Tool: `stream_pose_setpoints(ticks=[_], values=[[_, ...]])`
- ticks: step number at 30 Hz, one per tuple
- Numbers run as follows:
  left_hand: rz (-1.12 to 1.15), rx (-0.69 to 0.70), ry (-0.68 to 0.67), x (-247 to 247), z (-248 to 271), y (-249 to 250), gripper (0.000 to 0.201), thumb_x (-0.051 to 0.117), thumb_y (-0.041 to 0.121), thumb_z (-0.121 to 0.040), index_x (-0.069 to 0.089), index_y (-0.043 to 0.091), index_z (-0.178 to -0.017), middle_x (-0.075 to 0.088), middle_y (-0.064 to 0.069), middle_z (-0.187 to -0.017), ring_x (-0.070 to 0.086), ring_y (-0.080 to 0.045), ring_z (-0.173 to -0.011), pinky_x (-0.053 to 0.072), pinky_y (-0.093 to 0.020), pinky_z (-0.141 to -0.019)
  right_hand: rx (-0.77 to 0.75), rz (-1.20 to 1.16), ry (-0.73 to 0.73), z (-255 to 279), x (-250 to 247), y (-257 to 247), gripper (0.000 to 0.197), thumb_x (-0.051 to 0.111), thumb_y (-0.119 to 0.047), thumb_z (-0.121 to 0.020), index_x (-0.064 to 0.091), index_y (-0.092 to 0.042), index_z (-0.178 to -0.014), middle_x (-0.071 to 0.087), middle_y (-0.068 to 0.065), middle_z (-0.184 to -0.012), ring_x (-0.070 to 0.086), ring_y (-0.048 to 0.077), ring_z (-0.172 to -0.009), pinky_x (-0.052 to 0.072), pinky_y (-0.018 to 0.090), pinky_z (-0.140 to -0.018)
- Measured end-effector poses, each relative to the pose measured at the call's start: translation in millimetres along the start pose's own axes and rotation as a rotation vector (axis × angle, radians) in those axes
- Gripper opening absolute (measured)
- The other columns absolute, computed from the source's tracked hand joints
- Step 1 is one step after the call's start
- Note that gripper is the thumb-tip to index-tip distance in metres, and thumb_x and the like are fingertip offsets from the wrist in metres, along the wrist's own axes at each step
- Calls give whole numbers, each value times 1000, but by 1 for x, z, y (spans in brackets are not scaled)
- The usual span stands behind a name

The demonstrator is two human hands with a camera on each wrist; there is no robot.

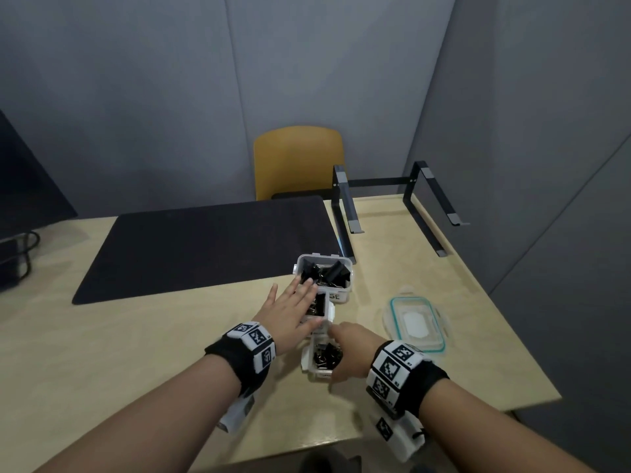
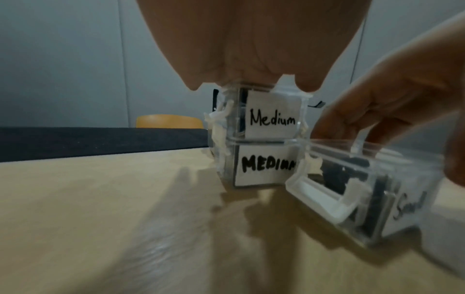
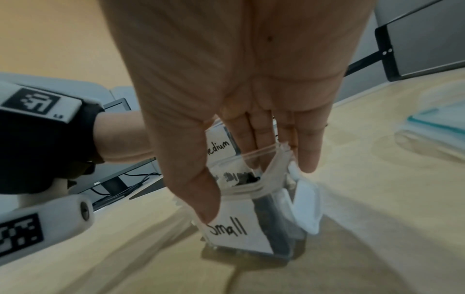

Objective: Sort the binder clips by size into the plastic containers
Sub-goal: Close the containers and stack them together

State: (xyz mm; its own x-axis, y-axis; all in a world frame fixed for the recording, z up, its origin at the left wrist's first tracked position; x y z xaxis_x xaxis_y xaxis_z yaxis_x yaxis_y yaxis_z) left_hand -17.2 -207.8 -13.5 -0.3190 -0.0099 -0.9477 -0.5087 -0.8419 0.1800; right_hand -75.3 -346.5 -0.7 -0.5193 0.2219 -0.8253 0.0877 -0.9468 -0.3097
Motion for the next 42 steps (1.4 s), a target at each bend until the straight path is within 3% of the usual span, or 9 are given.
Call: stream_pose_setpoints(ticks=[6,9,14,19,23,28,34,38,42], values=[[498,14,80,-8,4,-17,95,58,56,-82,3,21,-151,-3,5,-159,-6,-12,-146,6,-45,-120,26,13,-41,18,-22,-3,72,76,-29,-71,43,-15,-134,52,5,-129,52,22,-115,45,30,-91],[703,5,62,0,5,-31,102,73,44,-76,8,21,-151,10,3,-158,13,-12,-145,17,-35,-119,32,14,-41,27,-41,-5,72,74,-28,-71,43,-18,-135,53,1,-130,54,18,-114,49,30,-92],[833,-61,57,6,-1,-45,98,77,36,-74,15,30,-150,33,7,-151,35,-14,-137,33,-34,-112,28,-36,23,28,-79,-16,69,75,-29,-71,46,-20,-133,55,-4,-124,54,14,-109,49,29,-91],[939,-93,64,11,-9,-53,74,83,22,-67,44,30,-130,60,7,-121,56,-14,-114,44,-35,-100,24,-120,154,5,-107,-33,62,76,-21,-70,47,-20,-125,60,-1,-117,58,16,-104,53,36,-89],[1035,-65,65,11,-8,-52,65,83,16,-66,48,36,-116,64,12,-108,60,-14,-106,48,-34,-94,45,-105,138,-17,-106,-41,68,77,-21,-69,45,-19,-129,59,2,-120,58,19,-104,53,34,-88],[1154,-62,71,13,-6,-51,67,84,15,-63,54,32,-120,68,6,-110,64,-17,-105,52,-43,-92,44,-96,122,-32,-101,-46,68,80,-17,-68,46,-19,-127,60,4,-121,57,20,-108,50,30,-88],[1127,-45,100,10,-7,-49,66,84,9,-65,53,19,-123,68,3,-110,63,-15,-104,50,-32,-93,59,-53,77,-34,-96,-44,70,81,-22,-68,45,-23,-127,58,0,-123,56,18,-108,49,34,-92],[1150,-19,108,8,-6,-48,61,82,3,-67,54,20,-118,66,6,-104,62,-11,-98,49,-19,-83,71,-43,44,-32,-97,-43,70,80,-25,-71,43,-25,-131,57,-1,-125,54,17,-109,47,34,-94],[1058,-12,112,6,-5,-50,53,83,13,-66,57,26,-111,66,8,-107,62,-12,-99,51,-30,-90,79,16,37,-33,-100,-43,75,80,-29,-71,42,-28,-135,55,-2,-130,52,19,-116,44,36,-99]])
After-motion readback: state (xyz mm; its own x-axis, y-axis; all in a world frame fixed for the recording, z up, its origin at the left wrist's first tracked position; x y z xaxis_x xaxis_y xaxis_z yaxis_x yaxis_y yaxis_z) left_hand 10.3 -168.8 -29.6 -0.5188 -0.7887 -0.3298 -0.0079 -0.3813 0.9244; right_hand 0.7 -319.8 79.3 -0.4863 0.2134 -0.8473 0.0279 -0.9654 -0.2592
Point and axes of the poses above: each hand's wrist, its own z-axis away from the middle knuckle, its own x-axis out of the palm, y = z × x, the point moved 3 cm from there along -z, towards the middle knuckle
